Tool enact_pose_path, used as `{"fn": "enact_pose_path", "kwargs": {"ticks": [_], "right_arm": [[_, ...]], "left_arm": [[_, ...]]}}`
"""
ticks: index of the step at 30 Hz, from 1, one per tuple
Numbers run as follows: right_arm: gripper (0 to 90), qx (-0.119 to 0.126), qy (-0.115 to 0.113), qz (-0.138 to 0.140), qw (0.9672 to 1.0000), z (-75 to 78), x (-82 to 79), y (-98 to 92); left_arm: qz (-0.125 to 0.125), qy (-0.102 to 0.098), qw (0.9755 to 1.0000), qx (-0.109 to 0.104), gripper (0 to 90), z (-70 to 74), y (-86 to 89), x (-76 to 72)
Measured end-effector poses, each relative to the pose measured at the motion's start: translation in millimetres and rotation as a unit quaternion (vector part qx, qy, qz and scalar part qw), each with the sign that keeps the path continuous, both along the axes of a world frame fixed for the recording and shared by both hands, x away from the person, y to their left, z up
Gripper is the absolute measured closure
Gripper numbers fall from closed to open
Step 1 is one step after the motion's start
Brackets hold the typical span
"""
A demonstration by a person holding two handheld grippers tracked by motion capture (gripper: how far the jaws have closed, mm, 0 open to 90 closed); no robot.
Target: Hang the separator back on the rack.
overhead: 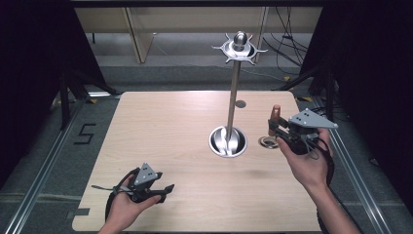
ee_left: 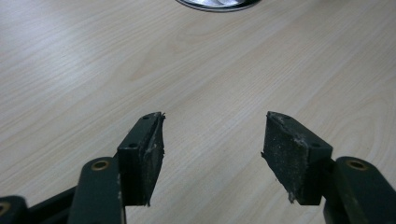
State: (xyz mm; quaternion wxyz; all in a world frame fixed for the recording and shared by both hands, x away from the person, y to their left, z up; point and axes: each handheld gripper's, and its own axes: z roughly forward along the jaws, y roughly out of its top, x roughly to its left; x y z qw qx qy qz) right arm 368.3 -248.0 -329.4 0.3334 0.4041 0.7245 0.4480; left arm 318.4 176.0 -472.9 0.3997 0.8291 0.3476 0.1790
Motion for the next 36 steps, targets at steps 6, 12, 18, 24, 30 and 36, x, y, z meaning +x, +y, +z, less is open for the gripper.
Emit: {"fn": "enact_pose_path", "kwargs": {"ticks": [6, 12, 18, 24, 30, 36], "right_arm": [[71.5, 0.008, 0.001, 0.004, 1.0, 8.8, 5.8, 8.1], [71.4, 0.002, -0.01, 0.016, 0.9998, 21.3, 14.2, 16.2], [71.4, 0.014, -0.009, 0.022, 0.9996, 30.2, 19.2, 22.2], [71.5, 0.023, -0.005, 0.034, 0.9991, 40.4, 25.4, 25.4], [71.4, 0.026, -0.01, 0.049, 0.9984, 52.8, 31.7, 30.4], [71.4, 0.039, -0.006, 0.057, 0.9976, 64.3, 36.6, 36.1]], "left_arm": [[0.001, 0.006, 1.0, -0.005, 37.4, -0.4, -0.2, -1.0], [0.003, 0.008, 0.9999, -0.006, 37.4, 0.5, 0.7, -1.6], [-0.001, 0.0, 1.0, 0.0, 37.4, 0.6, 1.6, -0.6], [0.001, 0.006, 1.0, -0.005, 37.4, 0.2, 0.9, -1.4], [0.002, 0.006, 1.0, -0.006, 37.4, 0.4, 1.0, -1.7], [0.0, 0.002, 1.0, -0.006, 37.4, 0.3, 1.0, -1.1]]}}
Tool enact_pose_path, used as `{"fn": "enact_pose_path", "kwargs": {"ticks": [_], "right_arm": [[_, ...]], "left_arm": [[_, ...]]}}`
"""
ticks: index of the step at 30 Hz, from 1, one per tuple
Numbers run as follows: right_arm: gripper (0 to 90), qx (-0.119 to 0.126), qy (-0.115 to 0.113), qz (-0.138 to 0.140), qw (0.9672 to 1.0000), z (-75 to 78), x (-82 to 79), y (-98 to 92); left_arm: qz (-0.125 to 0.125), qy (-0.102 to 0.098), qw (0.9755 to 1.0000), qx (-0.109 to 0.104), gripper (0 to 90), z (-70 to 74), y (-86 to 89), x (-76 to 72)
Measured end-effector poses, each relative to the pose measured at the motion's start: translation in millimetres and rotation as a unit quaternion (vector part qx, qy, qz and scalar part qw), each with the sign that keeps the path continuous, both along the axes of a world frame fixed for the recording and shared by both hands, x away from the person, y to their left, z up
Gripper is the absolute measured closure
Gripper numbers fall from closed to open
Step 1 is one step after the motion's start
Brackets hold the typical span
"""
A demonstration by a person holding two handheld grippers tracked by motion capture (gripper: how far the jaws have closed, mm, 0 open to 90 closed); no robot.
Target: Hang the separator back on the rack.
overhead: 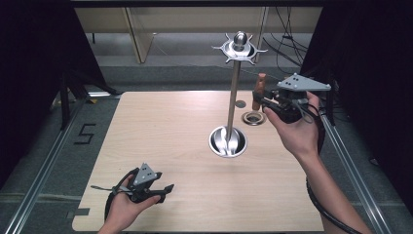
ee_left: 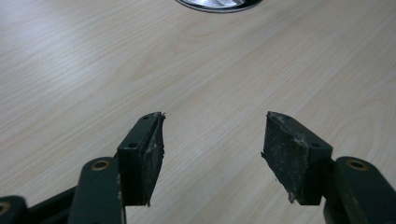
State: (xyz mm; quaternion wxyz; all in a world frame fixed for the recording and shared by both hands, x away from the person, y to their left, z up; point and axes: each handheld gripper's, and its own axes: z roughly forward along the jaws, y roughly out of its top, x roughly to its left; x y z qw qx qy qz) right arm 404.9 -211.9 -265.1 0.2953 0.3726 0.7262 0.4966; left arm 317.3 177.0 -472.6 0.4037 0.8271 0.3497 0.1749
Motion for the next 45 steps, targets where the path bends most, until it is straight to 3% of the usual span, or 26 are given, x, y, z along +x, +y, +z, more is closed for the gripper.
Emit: {"fn": "enact_pose_path", "kwargs": {"ticks": [8, 12, 17, 35, 45], "right_arm": [[71.4, -0.001, -0.002, 0.016, 0.9999, 13.4, 6.9, 3.7], [71.4, 0.004, 0.003, 0.017, 0.9998, 15.5, 7.1, 6.0], [71.4, 0.0, -0.007, 0.023, 0.9997, 17.3, 8.3, 5.9], [71.4, -0.001, -0.018, 0.027, 0.9995, 26.2, 8.4, 9.4], [71.4, 0.01, -0.004, 0.049, 0.9988, 31.0, 14.7, 7.5]], "left_arm": [[-0.002, -0.002, 1.0, 0.004, 37.4, 0.0, 0.5, 0.6], [0.001, 0.003, 1.0, 0.002, 37.4, 0.1, 0.0, -0.2], [0.0, 0.009, 1.0, -0.001, 37.4, -0.1, -0.4, -0.5], [-0.002, -0.001, 1.0, 0.005, 37.4, 0.4, 0.5, 0.5], [0.001, 0.005, 1.0, -0.002, 37.4, -0.4, -0.1, -0.3]]}}
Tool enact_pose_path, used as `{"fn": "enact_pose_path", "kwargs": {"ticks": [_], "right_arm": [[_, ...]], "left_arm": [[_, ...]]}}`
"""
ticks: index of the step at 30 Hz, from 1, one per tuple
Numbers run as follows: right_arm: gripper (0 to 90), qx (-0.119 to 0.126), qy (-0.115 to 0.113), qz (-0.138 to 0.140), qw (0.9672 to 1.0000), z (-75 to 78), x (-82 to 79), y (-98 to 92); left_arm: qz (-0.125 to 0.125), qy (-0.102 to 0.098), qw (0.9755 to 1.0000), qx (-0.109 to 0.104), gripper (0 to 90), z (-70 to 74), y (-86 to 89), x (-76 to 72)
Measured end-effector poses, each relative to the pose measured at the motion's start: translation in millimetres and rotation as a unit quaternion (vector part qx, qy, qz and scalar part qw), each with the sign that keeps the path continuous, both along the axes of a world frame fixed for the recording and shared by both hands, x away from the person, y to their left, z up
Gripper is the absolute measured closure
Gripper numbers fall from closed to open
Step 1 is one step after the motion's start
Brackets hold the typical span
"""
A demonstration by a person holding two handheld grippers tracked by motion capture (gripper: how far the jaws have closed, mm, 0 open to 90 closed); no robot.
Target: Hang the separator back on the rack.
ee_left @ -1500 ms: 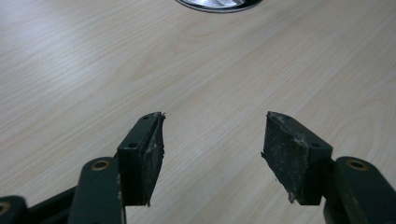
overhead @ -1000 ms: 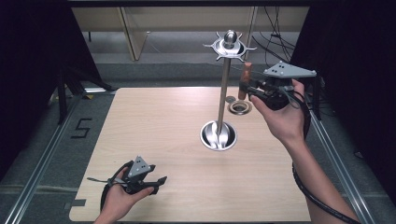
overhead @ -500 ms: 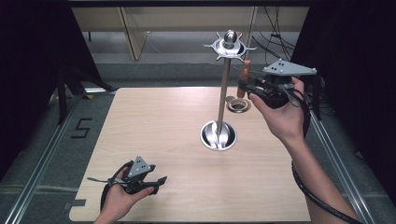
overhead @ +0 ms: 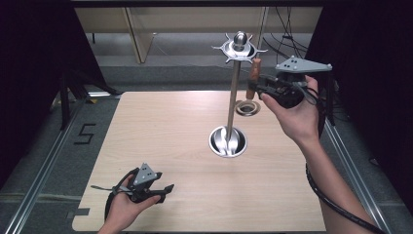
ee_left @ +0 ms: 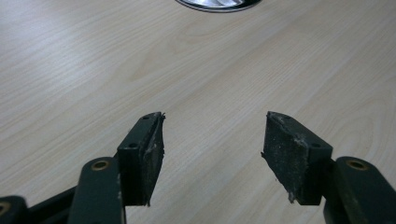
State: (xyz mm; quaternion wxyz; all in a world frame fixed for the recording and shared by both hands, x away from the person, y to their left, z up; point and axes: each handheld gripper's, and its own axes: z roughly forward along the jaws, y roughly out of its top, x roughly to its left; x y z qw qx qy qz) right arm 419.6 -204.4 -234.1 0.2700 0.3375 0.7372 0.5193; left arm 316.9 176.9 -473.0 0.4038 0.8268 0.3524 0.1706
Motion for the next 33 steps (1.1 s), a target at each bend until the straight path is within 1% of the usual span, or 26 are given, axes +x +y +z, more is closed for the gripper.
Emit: {"fn": "enact_pose_path", "kwargs": {"ticks": [2, 3, 4, 6, 7, 8, 9, 10, 12, 14, 16, 17, 20, 22, 23, 25, 26, 28, 30, 33], "right_arm": [[71.4, 0.003, 0.007, 0.001, 1.0, 0.0, 1.4, 0.1], [71.4, 0.0, 0.009, 0.005, 1.0, 0.2, 2.4, -0.6], [71.4, 0.002, 0.016, 0.005, 0.9999, 0.3, 2.5, -0.3], [71.4, -0.001, 0.017, 0.011, 0.9998, 0.5, 5.0, -1.1], [71.4, 0.002, 0.018, 0.013, 0.9997, 0.5, 5.9, -1.1], [71.4, -0.001, 0.015, 0.018, 0.9997, 1.0, 7.4, -2.2], [71.3, 0.004, 0.025, 0.018, 0.9995, 1.4, 7.2, -1.9], [71.3, -0.001, 0.022, 0.025, 0.9995, 2.1, 9.6, -3.2], [71.3, 0.003, 0.031, 0.033, 0.999, 2.9, 11.5, -3.8], [71.3, 0.01, 0.04, 0.035, 0.9985, 3.4, 12.8, -4.0], [71.2, 0.009, 0.039, 0.046, 0.9981, 3.1, 16.4, -5.2], [71.3, 0.012, 0.044, 0.047, 0.9978, 3.3, 16.6, -5.3], [71.2, 0.012, 0.05, 0.05, 0.9974, 3.7, 18.3, -4.7], [71.1, 0.006, 0.045, 0.054, 0.9975, 4.2, 20.4, -4.7], [71.1, 0.01, 0.055, 0.052, 0.9971, 4.8, 19.8, -4.1], [71.0, 0.011, 0.053, 0.058, 0.9968, 4.7, 21.4, -4.7], [70.8, 0.015, 0.058, 0.057, 0.9966, 4.5, 21.3, -4.4], [69.4, 0.016, 0.058, 0.062, 0.9962, 4.0, 22.3, -4.4], [68.8, 0.017, 0.053, 0.055, 0.997, 4.6, 22.1, -5.1], [67.3, 0.017, 0.043, 0.054, 0.9975, 6.3, 22.0, -5.8]], "left_arm": [[0.0, 0.0, 1.0, -0.001, 37.4, 0.0, -0.2, 0.0], [0.0, -0.001, 1.0, 0.0, 37.4, 0.0, -0.1, 0.0], [0.0, 0.0, 1.0, 0.0, 37.4, 0.0, -0.2, 0.0], [-0.001, 0.0, 1.0, 0.0, 37.4, -0.1, -0.3, 0.0], [0.0, 0.0, 1.0, 0.0, 37.4, -0.2, -0.3, 0.0], [0.0, 0.0, 1.0, 0.0, 37.4, -0.1, -0.4, -0.1], [-0.001, 0.002, 1.0, 0.001, 37.4, 0.1, -0.2, -0.1], [-0.001, 0.003, 1.0, 0.001, 37.4, 0.1, -0.1, -0.1], [-0.001, 0.002, 1.0, 0.0, 37.4, 0.1, -0.1, 0.0], [0.0, 0.002, 1.0, -0.002, 37.4, -0.2, -0.5, -0.1], [-0.001, 0.001, 1.0, -0.002, 37.4, -0.5, -0.5, 0.0], [-0.001, 0.001, 1.0, -0.002, 37.4, -0.5, -0.5, 0.0], [-0.001, 0.0, 1.0, -0.003, 37.4, -0.6, -0.4, 0.0], [-0.001, 0.002, 1.0, 0.0, 37.4, 0.1, -0.3, -0.1], [-0.001, 0.0, 1.0, -0.001, 37.4, -0.4, -0.4, -0.1], [0.0, 0.0, 1.0, -0.002, 37.4, -0.1, -0.4, -0.2], [0.0, 0.0, 1.0, -0.001, 37.4, 0.0, -0.3, -0.2], [0.0, 0.0, 1.0, -0.002, 37.4, -0.2, -0.3, -0.2], [0.0, 0.0, 1.0, -0.002, 37.4, -0.1, -0.5, -0.3], [-0.001, -0.001, 1.0, -0.001, 37.4, -0.3, -0.4, -0.1]]}}
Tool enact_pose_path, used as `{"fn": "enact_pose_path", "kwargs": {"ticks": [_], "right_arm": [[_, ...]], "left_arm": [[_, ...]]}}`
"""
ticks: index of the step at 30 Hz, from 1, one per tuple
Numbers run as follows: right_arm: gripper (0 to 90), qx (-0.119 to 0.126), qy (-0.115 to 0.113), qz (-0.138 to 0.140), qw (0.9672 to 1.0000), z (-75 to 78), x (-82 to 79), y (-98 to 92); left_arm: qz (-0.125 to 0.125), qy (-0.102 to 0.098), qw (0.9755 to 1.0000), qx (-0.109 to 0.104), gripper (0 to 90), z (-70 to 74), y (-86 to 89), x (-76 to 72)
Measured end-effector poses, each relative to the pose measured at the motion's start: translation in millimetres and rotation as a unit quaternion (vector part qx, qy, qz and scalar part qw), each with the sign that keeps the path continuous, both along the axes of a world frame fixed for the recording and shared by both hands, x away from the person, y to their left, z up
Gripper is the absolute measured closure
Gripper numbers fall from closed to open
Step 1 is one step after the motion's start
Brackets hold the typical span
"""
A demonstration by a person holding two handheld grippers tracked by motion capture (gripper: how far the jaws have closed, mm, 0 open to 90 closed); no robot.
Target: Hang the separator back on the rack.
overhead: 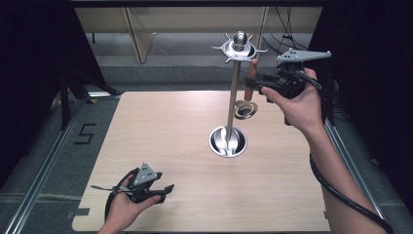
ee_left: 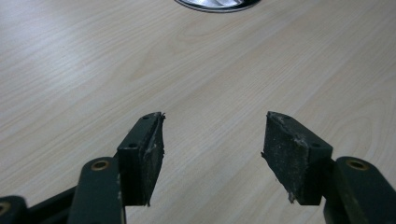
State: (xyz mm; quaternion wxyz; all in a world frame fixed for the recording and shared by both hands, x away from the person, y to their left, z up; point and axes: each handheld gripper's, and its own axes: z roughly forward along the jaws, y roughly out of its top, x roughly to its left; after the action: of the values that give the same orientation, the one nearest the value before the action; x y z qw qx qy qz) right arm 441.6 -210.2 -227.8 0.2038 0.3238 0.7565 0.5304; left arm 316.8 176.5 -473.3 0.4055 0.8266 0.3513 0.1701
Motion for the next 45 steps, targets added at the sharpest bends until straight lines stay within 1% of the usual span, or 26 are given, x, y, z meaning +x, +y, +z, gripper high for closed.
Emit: {"fn": "enact_pose_path", "kwargs": {"ticks": [3, 4, 5, 6, 8, 10, 11, 14, 15, 18, 23, 24, 26, 28, 29, 30, 31, 32, 33, 34, 35, 38, 39, 40, 44, 45], "right_arm": [[63.0, 0.0, -0.008, -0.009, 0.9999, 0.5, -3.2, 0.2], [61.3, -0.003, -0.014, -0.012, 0.9998, 0.5, -4.3, 0.3], [59.7, -0.004, -0.024, -0.012, 0.9996, 0.2, -5.2, 0.2], [58.6, -0.003, -0.023, -0.016, 0.9996, 0.3, -7.5, 0.3], [57.0, -0.003, -0.024, -0.017, 0.9996, 0.3, -11.6, 0.3], [55.8, -0.012, -0.04, -0.022, 0.9989, 0.0, -13.9, -0.5], [55.3, -0.022, -0.049, -0.026, 0.9982, 0.1, -15.5, -1.6], [53.5, -0.026, -0.047, -0.03, 0.9981, -1.4, -21.9, -3.4], [53.0, -0.028, -0.052, -0.031, 0.9978, -2.3, -23.5, -4.9], [52.4, -0.036, -0.062, -0.036, 0.9968, -6.2, -29.0, -10.4], [51.8, -0.043, -0.056, -0.042, 0.9966, -16.1, -42.1, -19.1], [51.6, -0.046, -0.056, -0.046, 0.9963, -18.7, -44.9, -20.7], [51.0, -0.052, -0.053, -0.046, 0.9962, -23.7, -50.8, -24.7], [50.1, -0.052, -0.05, -0.05, 0.9961, -29.4, -56.1, -28.7], [49.5, -0.057, -0.058, -0.051, 0.9954, -32.2, -57.8, -31.8], [49.0, -0.057, -0.048, -0.052, 0.9959, -35.3, -61.0, -34.1], [48.7, -0.063, -0.054, -0.054, 0.9951, -38.3, -62.8, -37.3], [48.3, -0.063, -0.046, -0.053, 0.9955, -41.4, -65.9, -39.8], [47.9, -0.064, -0.051, -0.056, 0.9951, -45.0, -67.9, -42.6], [47.7, -0.062, -0.044, -0.058, 0.9954, -48.0, -70.8, -45.0], [47.4, -0.065, -0.048, -0.056, 0.9951, -51.0, -72.4, -48.5], [46.6, -0.063, -0.033, -0.07, 0.995, -61.3, -81.0, -56.2], [46.4, -0.068, -0.03, -0.062, 0.9953, -64.5, -82.1, -59.5], [46.2, -0.07, -0.036, -0.068, 0.9946, -68.6, -83.6, -62.4], [45.6, -0.073, -0.011, -0.07, 0.9948, -84.2, -92.4, -72.4], [45.4, -0.07, -0.007, -0.077, 0.9945, -88.1, -94.6, -74.3]], "left_arm": [[0.0, 0.0, 1.0, -0.001, 37.4, -0.4, -0.2, 0.4], [-0.003, -0.007, 1.0, 0.004, 37.4, -0.4, 0.4, 1.3], [-0.006, -0.006, 0.9999, 0.009, 37.4, 0.5, 0.9, 1.2], [-0.003, 0.003, 1.0, 0.004, 37.4, 0.5, 0.3, -0.3], [-0.001, -0.001, 1.0, -0.003, 37.4, -0.7, -0.4, 0.0], [-0.003, -0.001, 1.0, 0.003, 37.4, -0.3, 0.1, 0.4], [-0.001, 0.0, 1.0, -0.001, 37.4, -0.8, -0.5, 0.0], [0.008, 0.008, 0.9999, -0.009, 37.4, -1.3, -1.8, -1.3], [0.0, -0.001, 1.0, -0.002, 37.4, -0.8, -0.7, -0.1], [0.0, -0.001, 1.0, -0.001, 37.4, -1.1, -0.6, -0.1], [0.0, -0.002, 1.0, 0.0, 37.4, -1.0, -0.7, -0.1], [0.011, 0.008, 0.9999, -0.007, 37.4, -1.8, -1.8, -1.4], [0.009, 0.004, 0.9999, -0.001, 37.4, -1.1, -1.5, -1.4], [0.008, 0.005, 0.9999, -0.005, 37.4, -1.5, -1.5, -1.3], [0.0, -0.005, 1.0, 0.002, 37.4, -1.1, -0.4, 0.3], [-0.002, -0.009, 0.9999, 0.008, 37.4, -0.9, 0.3, 1.1], [-0.001, -0.008, 0.9999, 0.007, 37.4, -1.0, 0.2, 1.0], [0.008, -0.004, 1.0, 0.004, 37.4, -1.2, -0.7, -0.6], [0.001, -0.005, 0.9999, 0.01, 37.4, -0.6, 0.2, 0.4], [0.001, -0.006, 0.9999, 0.011, 37.4, -0.6, 0.3, 0.5], [0.007, 0.001, 1.0, 0.004, 37.3, -1.1, -0.8, -0.7], [0.002, -0.003, 1.0, 0.009, 37.3, -1.1, -0.3, 0.3], [0.004, 0.0, 1.0, 0.009, 37.3, -1.3, -0.3, 0.0], [0.002, -0.002, 0.9999, 0.012, 37.3, -1.3, 0.0, 0.6], [0.002, -0.003, 0.9999, 0.013, 37.3, -1.4, 0.0, 0.7], [0.003, -0.003, 0.9999, 0.012, 37.3, -1.7, -0.2, 0.7]]}}
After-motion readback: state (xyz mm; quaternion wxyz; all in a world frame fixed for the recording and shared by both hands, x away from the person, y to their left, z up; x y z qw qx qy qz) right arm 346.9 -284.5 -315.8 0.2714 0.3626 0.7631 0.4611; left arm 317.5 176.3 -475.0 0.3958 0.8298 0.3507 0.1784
